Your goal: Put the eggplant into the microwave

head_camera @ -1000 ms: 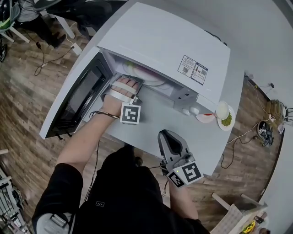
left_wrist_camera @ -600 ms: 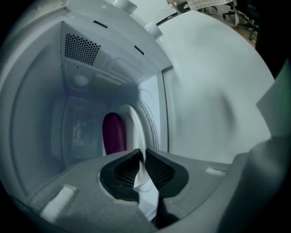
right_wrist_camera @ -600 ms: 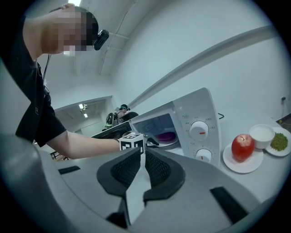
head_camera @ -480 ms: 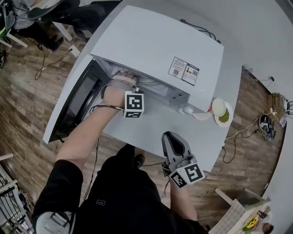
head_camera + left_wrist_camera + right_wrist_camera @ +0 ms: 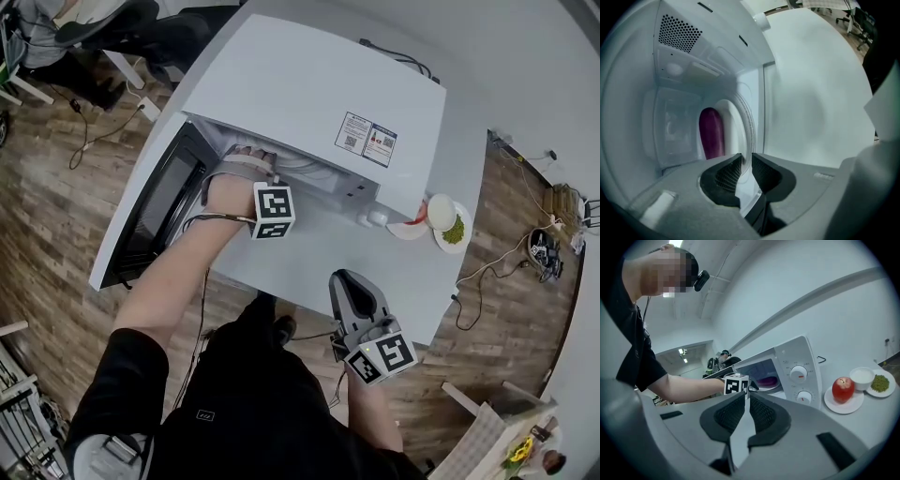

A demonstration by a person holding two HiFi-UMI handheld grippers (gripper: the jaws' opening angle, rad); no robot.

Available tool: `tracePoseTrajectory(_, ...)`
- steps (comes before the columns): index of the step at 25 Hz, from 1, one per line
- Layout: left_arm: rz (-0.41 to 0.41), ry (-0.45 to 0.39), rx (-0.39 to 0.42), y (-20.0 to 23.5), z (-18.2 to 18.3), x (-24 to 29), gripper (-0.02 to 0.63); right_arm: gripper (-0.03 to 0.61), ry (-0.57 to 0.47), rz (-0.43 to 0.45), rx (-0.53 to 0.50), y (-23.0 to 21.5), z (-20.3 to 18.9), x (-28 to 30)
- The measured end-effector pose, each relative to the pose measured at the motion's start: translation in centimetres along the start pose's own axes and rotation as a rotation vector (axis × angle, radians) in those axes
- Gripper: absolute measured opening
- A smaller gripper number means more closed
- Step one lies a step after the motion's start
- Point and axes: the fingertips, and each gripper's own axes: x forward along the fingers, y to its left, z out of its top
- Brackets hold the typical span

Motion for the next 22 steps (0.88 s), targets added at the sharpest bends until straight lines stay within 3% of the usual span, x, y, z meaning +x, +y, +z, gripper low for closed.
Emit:
tracePoseTrajectory(6, -0.011, -0.014, -0.096, -1.0, -0.7, -2.6, 0.060, 0.043, -0.022, 0.001, -0.026, 1.2, 0.6, -1.5)
tracePoseTrajectory(12, -0.014, -0.168, -0.322, -1.7, 0.7, -9.1, 0.058, 0.043, -0.052, 0.008, -0.062, 3.6, 1.5, -4.5)
tracePoseTrajectory(22, -0.037, -0.337, -0.525, -6.6, 2.2, -21.3, 0.009, 0.043, -0.107, 0.073, -0.115, 9.7, 2.1, -10.5)
